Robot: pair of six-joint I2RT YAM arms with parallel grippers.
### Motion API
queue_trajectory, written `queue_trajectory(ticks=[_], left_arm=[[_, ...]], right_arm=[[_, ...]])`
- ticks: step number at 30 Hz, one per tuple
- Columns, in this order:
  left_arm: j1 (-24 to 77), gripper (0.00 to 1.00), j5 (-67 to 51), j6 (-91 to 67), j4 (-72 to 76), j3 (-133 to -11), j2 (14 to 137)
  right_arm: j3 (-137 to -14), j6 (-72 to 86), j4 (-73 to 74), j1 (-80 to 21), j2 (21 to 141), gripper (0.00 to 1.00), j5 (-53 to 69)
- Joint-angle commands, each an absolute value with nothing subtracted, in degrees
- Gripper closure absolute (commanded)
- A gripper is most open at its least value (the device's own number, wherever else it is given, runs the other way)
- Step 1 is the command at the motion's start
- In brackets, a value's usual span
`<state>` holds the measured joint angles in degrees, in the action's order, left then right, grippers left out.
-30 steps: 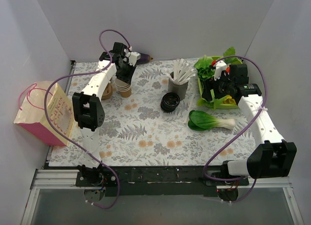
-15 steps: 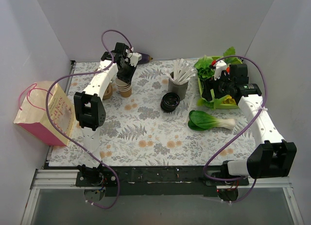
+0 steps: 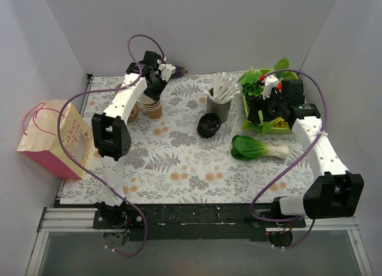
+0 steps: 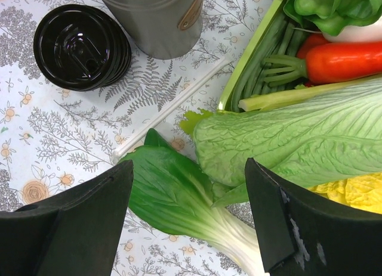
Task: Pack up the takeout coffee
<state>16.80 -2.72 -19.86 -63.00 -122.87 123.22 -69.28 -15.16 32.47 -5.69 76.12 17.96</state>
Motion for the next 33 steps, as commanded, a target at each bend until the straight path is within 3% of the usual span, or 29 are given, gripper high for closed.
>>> queue_trajectory(ticks=[1, 8, 17, 21, 28, 33], left_arm=[[17.75, 1.00, 2.10, -17.40, -63.54, -124.46, 118.04], [19.86, 1.00, 7.55, -14.86, -60.22, -121.82, 115.58], [22.06, 1.00, 12.04, -13.19, -66.69, -131.39, 114.00], [25.30, 1.00, 10.64, -12.40, -69.26, -131.76, 107.70], [34.88, 1.00, -2.09, -10.81, -68.30, -112.09, 93.28], [42.87, 1.00, -4.31, -7.39, -62.59, -88.37, 82.46]], right_arm=[[-68.91, -14.50, 29.97, -5.71, 75.85, 0.18, 18.54], [-69.52, -14.41, 29.80, -5.63, 76.38, 0.18, 18.72], [-68.47, -14.41, 30.14, -5.63, 74.80, 0.18, 18.81], [-68.64, -14.76, 30.94, -5.63, 74.53, 0.18, 19.25], [-71.53, -17.84, 33.13, -5.63, 76.20, 0.15, 24.95], [-72.25, -25.92, 35.68, -6.06, 75.76, 0.11, 34.45]])
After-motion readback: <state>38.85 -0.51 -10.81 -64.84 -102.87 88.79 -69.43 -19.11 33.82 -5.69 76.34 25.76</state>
